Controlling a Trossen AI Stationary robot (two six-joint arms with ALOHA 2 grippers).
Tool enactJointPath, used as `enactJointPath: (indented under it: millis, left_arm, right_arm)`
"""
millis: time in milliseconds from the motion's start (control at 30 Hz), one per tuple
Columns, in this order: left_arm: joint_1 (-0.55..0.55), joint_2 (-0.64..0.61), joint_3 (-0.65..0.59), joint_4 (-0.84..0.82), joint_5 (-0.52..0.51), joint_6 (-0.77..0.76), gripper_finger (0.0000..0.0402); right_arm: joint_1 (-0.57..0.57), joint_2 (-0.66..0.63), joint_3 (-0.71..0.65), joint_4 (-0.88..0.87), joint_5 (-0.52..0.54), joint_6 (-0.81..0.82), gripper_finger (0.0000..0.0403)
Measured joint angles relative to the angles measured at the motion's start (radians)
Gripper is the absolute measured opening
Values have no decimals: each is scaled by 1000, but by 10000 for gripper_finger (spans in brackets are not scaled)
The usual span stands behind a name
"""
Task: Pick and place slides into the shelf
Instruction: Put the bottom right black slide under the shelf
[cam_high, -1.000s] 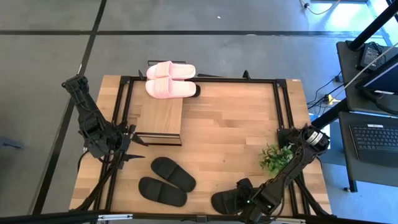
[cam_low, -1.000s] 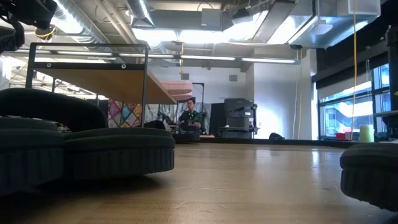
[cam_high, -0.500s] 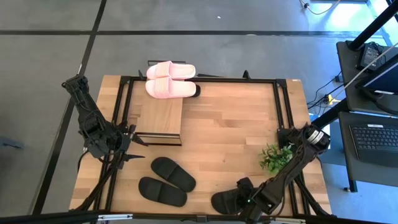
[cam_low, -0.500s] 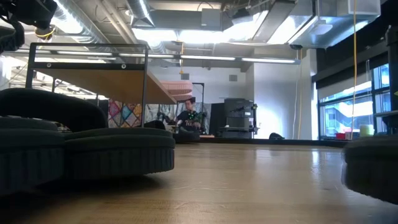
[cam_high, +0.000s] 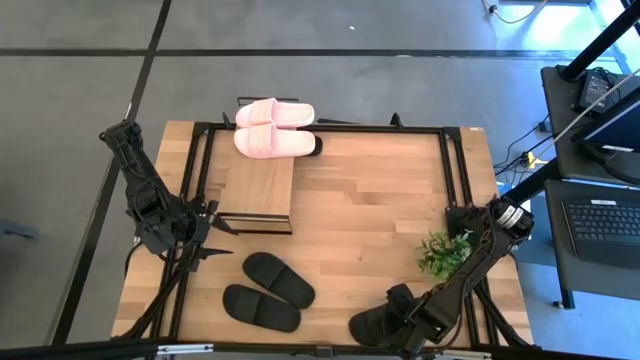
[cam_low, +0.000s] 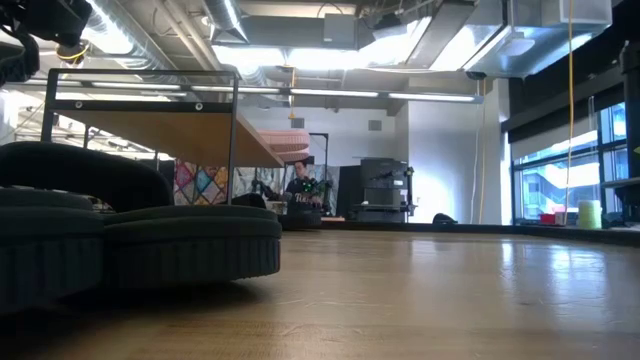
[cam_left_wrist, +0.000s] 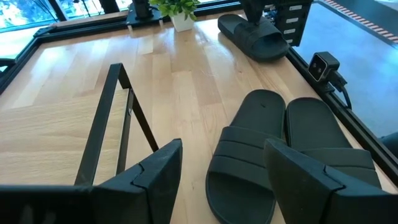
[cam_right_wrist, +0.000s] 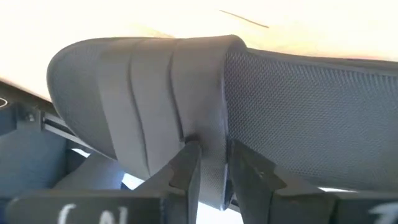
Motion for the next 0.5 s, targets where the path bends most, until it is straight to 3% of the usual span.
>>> enactJointPath:
  millis: [367,500]
  left_arm:
    - [0,0,0,0,0,0,217]
    - [0,0,0,0,0,0,217]
  right_arm:
    - [-1,1,-2,32,39,-57,85]
    - [-3,3,-2,29,41,-59,67]
